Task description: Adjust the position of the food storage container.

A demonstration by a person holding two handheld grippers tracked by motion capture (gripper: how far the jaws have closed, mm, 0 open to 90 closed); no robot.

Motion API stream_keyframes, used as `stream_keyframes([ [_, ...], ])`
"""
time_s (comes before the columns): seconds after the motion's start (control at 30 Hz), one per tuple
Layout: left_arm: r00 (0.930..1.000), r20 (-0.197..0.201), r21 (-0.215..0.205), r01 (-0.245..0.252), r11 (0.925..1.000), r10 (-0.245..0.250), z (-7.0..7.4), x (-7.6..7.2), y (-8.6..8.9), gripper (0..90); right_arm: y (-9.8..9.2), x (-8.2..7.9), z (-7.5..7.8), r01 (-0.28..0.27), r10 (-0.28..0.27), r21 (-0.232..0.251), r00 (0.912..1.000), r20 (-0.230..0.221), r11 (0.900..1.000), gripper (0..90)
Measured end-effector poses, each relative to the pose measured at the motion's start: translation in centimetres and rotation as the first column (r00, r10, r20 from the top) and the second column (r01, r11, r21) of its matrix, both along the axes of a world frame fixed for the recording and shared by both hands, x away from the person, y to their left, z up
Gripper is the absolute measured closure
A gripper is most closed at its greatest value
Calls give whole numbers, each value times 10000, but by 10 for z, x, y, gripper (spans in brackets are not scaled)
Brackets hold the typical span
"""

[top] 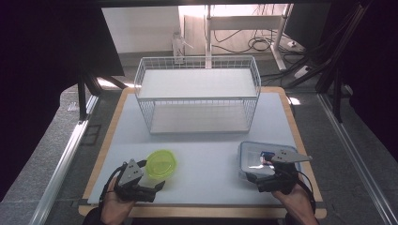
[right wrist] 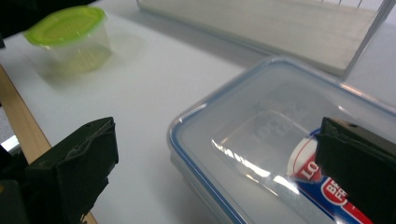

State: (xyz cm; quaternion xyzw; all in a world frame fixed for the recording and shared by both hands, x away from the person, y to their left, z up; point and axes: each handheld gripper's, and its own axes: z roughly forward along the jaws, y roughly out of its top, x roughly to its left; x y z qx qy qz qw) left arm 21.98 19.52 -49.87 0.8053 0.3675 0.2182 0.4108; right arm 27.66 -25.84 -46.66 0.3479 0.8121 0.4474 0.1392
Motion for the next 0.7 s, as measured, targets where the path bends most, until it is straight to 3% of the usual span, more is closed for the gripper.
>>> stream_keyframes([
  [0.2,9998,-86,-673,-206,9975,201,3,-1,7,45,6,1,-5,-15,10,-90,9989,-478,10000,0],
  [0.33,9997,-85,-861,-215,9961,208,6,-1,8,99,8,0,-4,205,-211,-228,9995,-248,9995,10],
  [0.5,9997,-82,-681,-243,9974,238,7,-1,6,150,5,-2,0,317,-317,14,9994,161,9995,55],
  [0.7,9998,-152,-902,-167,9958,154,10,-1,5,190,4,-2,1,272,-273,56,9995,176,9996,77],
])
